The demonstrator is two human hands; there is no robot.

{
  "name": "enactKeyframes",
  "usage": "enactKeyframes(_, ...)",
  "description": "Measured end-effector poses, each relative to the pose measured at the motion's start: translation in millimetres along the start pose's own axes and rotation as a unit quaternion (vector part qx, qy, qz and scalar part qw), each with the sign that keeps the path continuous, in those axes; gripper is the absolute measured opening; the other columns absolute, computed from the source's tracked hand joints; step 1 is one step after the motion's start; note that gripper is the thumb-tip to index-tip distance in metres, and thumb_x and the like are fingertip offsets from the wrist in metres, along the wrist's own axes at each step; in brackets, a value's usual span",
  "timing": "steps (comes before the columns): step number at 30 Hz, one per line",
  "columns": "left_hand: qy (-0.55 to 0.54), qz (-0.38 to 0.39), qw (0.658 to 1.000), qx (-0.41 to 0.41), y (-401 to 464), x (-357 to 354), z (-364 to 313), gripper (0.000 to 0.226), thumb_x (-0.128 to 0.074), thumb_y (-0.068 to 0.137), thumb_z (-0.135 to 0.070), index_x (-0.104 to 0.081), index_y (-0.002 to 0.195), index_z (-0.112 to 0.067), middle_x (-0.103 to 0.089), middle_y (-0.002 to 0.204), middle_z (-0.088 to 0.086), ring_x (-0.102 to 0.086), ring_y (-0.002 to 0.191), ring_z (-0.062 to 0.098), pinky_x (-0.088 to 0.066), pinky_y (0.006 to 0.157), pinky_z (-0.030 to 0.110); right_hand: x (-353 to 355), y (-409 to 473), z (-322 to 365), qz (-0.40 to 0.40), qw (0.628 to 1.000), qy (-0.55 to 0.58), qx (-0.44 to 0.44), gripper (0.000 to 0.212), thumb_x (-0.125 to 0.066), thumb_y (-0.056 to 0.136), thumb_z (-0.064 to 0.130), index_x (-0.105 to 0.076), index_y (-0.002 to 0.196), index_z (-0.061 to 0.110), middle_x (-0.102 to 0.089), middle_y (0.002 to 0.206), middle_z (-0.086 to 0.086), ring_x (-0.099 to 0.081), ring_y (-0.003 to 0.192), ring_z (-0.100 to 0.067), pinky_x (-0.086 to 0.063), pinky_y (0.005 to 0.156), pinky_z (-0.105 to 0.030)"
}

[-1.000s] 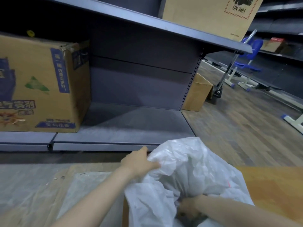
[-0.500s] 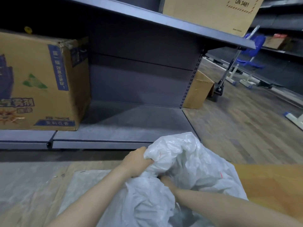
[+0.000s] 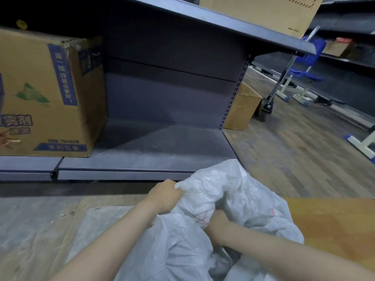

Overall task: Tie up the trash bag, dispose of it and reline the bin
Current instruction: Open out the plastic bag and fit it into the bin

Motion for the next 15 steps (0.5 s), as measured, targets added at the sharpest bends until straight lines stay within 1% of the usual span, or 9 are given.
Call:
enactKeyframes(1, 0.035, -0.028, 0.999, 0.008, 0, 4, -1, 0.023, -0.041, 0.087, -0.012, -0.039, 0.065, -0.015, -0.048, 0.067, 0.003, -0.045, 0.064, 0.026, -0.027, 0.053, 0.029, 16, -3, -1, -0.080, 0.997, 0.013, -0.003, 0.017, -0.042, 0.097, 0.017, -0.059, 0.097, 0.016, -0.058, 0.102, -0.003, -0.054, 0.107, -0.019, -0.045, 0.080, -0.024)
enactKeyframes(2, 0.081, -0.047, 0.995, 0.011, -3, 9, -2, 0.010, -0.042, 0.087, -0.011, -0.051, 0.087, -0.016, -0.057, 0.085, 0.006, -0.054, 0.081, 0.030, -0.035, 0.059, 0.030, 29, -7, -2, -0.149, 0.988, 0.033, 0.011, 0.016, -0.049, 0.092, 0.019, -0.053, 0.077, 0.023, -0.054, 0.081, 0.004, -0.057, 0.087, -0.011, -0.039, 0.060, -0.016)
enactKeyframes(3, 0.130, -0.073, 0.989, 0.002, -3, 12, -4, 0.035, -0.043, 0.086, -0.009, -0.048, 0.119, -0.021, -0.058, 0.107, 0.008, -0.055, 0.100, 0.030, -0.042, 0.071, 0.032, 37, -11, -7, -0.218, 0.973, 0.070, 0.034, 0.021, -0.058, 0.082, 0.026, -0.046, 0.065, 0.026, -0.050, 0.067, 0.010, -0.055, 0.067, -0.006, -0.028, 0.047, -0.012)
enactKeyframes(4, 0.205, -0.093, 0.974, -0.041, -6, 14, -13, 0.062, -0.045, 0.085, -0.006, -0.031, 0.141, -0.030, -0.050, 0.125, 0.008, -0.048, 0.116, 0.028, -0.042, 0.086, 0.035, 39, -11, -5, -0.246, 0.965, 0.037, 0.083, 0.022, -0.064, 0.072, 0.032, -0.046, 0.061, 0.026, -0.050, 0.061, 0.011, -0.053, 0.055, -0.006, -0.021, 0.042, -0.012)
enactKeyframes(6, 0.340, -0.100, 0.914, -0.199, -13, 6, -39, 0.080, -0.049, 0.084, 0.000, -0.020, 0.147, -0.041, -0.025, 0.148, 0.007, -0.024, 0.138, 0.026, -0.026, 0.110, 0.043, 38, -21, 10, -0.260, 0.940, -0.027, 0.219, 0.017, -0.062, 0.070, 0.035, -0.053, 0.067, 0.021, -0.057, 0.065, 0.007, -0.054, 0.055, -0.014, -0.030, 0.045, -0.014)
enactKeyframes(8, 0.393, -0.041, 0.875, -0.280, -20, -6, -52, 0.071, -0.049, 0.087, -0.001, -0.033, 0.143, -0.042, -0.010, 0.155, 0.002, -0.013, 0.142, 0.022, -0.019, 0.114, 0.040, 39, -28, 14, -0.324, 0.894, -0.055, 0.304, 0.014, -0.065, 0.069, 0.027, -0.056, 0.067, 0.017, -0.059, 0.067, 0.002, -0.054, 0.060, -0.019, -0.041, 0.053, -0.019)
enactKeyframes(10, 0.394, -0.005, 0.892, -0.222, -13, -5, -42, 0.057, -0.041, 0.092, -0.007, -0.041, 0.139, -0.039, -0.017, 0.152, 0.001, -0.028, 0.135, 0.024, -0.031, 0.105, 0.037, 30, -28, 17, -0.328, 0.885, -0.039, 0.329, 0.017, -0.067, 0.071, 0.028, -0.059, 0.078, 0.015, -0.063, 0.080, -0.002, -0.056, 0.074, -0.021, -0.049, 0.067, -0.025)
enactKeyframes(12, 0.364, 0.005, 0.918, -0.156, -7, -2, -29, 0.048, -0.037, 0.093, -0.020, -0.044, 0.136, -0.039, -0.033, 0.139, 0.002, -0.046, 0.119, 0.026, -0.038, 0.091, 0.035, 21, -16, 16, -0.323, 0.888, -0.030, 0.327, 0.031, -0.059, 0.079, 0.036, -0.058, 0.102, 0.014, -0.063, 0.104, -0.004, -0.055, 0.100, -0.024, -0.046, 0.094, -0.035)
enactKeyframes(15, 0.360, 0.018, 0.923, -0.137, -8, -4, -26, 0.045, -0.043, 0.089, -0.035, -0.045, 0.133, -0.042, -0.040, 0.117, 0.001, -0.055, 0.096, 0.028, -0.035, 0.074, 0.031, 1, 10, 12, -0.272, 0.918, -0.137, 0.256, 0.051, -0.061, 0.071, 0.055, -0.065, 0.110, 0.023, -0.067, 0.107, 0.012, -0.051, 0.115, -0.024, -0.047, 0.098, -0.041)
Point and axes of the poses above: each hand's wrist, its own y-axis towards the middle knuckle, its own x-axis out of the back of the hand, z = x × y, the point moved 7 cm from there along y, towards the middle knuckle
